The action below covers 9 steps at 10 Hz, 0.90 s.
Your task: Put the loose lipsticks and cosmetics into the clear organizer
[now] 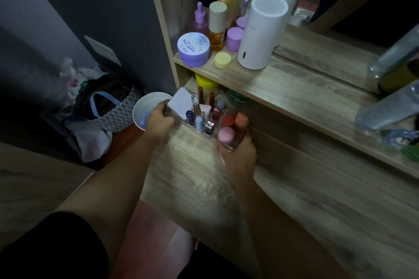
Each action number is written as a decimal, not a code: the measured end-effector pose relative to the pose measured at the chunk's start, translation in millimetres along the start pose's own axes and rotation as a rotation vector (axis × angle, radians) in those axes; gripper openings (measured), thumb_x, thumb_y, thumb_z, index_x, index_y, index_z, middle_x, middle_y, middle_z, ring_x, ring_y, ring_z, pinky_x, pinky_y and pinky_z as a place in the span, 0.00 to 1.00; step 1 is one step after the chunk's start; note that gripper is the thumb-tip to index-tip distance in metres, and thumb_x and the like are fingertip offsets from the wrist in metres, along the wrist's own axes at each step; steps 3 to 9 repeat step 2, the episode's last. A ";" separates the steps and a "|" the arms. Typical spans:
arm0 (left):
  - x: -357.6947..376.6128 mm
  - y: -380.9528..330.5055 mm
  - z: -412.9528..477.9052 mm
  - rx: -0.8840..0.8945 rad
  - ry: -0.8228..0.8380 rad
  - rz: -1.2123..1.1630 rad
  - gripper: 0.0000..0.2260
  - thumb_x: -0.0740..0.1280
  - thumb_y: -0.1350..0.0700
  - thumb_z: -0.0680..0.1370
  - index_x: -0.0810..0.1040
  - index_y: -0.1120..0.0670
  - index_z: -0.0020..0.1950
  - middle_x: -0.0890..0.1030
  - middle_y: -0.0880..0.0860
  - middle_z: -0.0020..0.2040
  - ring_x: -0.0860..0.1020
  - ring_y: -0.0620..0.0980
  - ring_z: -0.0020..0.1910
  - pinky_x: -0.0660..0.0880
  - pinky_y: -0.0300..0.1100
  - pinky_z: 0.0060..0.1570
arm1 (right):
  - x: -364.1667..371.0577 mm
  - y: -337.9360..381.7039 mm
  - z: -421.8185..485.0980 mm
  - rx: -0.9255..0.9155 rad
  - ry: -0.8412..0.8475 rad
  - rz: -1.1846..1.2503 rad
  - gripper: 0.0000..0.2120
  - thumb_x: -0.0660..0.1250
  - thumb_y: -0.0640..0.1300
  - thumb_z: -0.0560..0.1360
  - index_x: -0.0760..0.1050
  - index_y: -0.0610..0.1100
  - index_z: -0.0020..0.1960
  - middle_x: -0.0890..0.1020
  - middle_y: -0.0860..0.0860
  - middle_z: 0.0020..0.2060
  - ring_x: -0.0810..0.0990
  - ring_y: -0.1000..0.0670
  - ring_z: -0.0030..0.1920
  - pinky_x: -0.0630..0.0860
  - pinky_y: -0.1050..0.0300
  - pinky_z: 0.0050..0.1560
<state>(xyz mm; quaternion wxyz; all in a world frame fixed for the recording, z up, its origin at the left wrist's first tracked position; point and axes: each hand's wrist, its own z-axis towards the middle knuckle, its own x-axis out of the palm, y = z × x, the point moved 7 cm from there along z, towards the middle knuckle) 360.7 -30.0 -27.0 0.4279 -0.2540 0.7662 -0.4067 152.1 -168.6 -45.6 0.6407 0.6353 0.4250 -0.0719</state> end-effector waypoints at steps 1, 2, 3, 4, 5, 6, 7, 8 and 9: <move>-0.9 0.9 -2.6 -0.035 0.001 0.036 0.28 0.62 0.65 0.74 0.60 0.53 0.73 0.69 0.57 0.70 0.69 0.55 0.66 0.65 0.38 0.58 | 1.3 0.9 -0.5 0.001 0.035 -0.035 0.42 0.77 0.54 0.61 0.63 0.40 0.68 0.78 0.42 0.57 0.77 0.42 0.57 0.74 0.48 0.59; -3.7 -0.6 -14.3 -0.033 -0.031 0.064 0.31 0.60 0.68 0.74 0.54 0.56 0.75 0.66 0.57 0.72 0.67 0.55 0.68 0.64 0.39 0.58 | -3.5 -5.1 -9.9 0.028 0.028 -0.032 0.42 0.77 0.52 0.62 0.63 0.37 0.67 0.74 0.39 0.60 0.73 0.40 0.61 0.70 0.46 0.63; -3.7 -0.6 -14.3 -0.033 -0.031 0.064 0.31 0.60 0.68 0.74 0.54 0.56 0.75 0.66 0.57 0.72 0.67 0.55 0.68 0.64 0.39 0.58 | -3.5 -5.1 -9.9 0.028 0.028 -0.032 0.42 0.77 0.52 0.62 0.63 0.37 0.67 0.74 0.39 0.60 0.73 0.40 0.61 0.70 0.46 0.63; -3.7 -0.6 -14.3 -0.033 -0.031 0.064 0.31 0.60 0.68 0.74 0.54 0.56 0.75 0.66 0.57 0.72 0.67 0.55 0.68 0.64 0.39 0.58 | -3.5 -5.1 -9.9 0.028 0.028 -0.032 0.42 0.77 0.52 0.62 0.63 0.37 0.67 0.74 0.39 0.60 0.73 0.40 0.61 0.70 0.46 0.63; -3.7 -0.6 -14.3 -0.033 -0.031 0.064 0.31 0.60 0.68 0.74 0.54 0.56 0.75 0.66 0.57 0.72 0.67 0.55 0.68 0.64 0.39 0.58 | -3.5 -5.1 -9.9 0.028 0.028 -0.032 0.42 0.77 0.52 0.62 0.63 0.37 0.67 0.74 0.39 0.60 0.73 0.40 0.61 0.70 0.46 0.63; -3.7 -0.6 -14.3 -0.033 -0.031 0.064 0.31 0.60 0.68 0.74 0.54 0.56 0.75 0.66 0.57 0.72 0.67 0.55 0.68 0.64 0.39 0.58 | -3.5 -5.1 -9.9 0.028 0.028 -0.032 0.42 0.77 0.52 0.62 0.63 0.37 0.67 0.74 0.39 0.60 0.73 0.40 0.61 0.70 0.46 0.63; -3.7 -0.6 -14.3 -0.033 -0.031 0.064 0.31 0.60 0.68 0.74 0.54 0.56 0.75 0.66 0.57 0.72 0.67 0.55 0.68 0.64 0.39 0.58 | -3.5 -5.1 -9.9 0.028 0.028 -0.032 0.42 0.77 0.52 0.62 0.63 0.37 0.67 0.74 0.39 0.60 0.73 0.40 0.61 0.70 0.46 0.63; -3.7 -0.6 -14.3 -0.033 -0.031 0.064 0.31 0.60 0.68 0.74 0.54 0.56 0.75 0.66 0.57 0.72 0.67 0.55 0.68 0.64 0.39 0.58 | -3.5 -5.1 -9.9 0.028 0.028 -0.032 0.42 0.77 0.52 0.62 0.63 0.37 0.67 0.74 0.39 0.60 0.73 0.40 0.61 0.70 0.46 0.63; -3.7 -0.6 -14.3 -0.033 -0.031 0.064 0.31 0.60 0.68 0.74 0.54 0.56 0.75 0.66 0.57 0.72 0.67 0.55 0.68 0.64 0.39 0.58 | -3.5 -5.1 -9.9 0.028 0.028 -0.032 0.42 0.77 0.52 0.62 0.63 0.37 0.67 0.74 0.39 0.60 0.73 0.40 0.61 0.70 0.46 0.63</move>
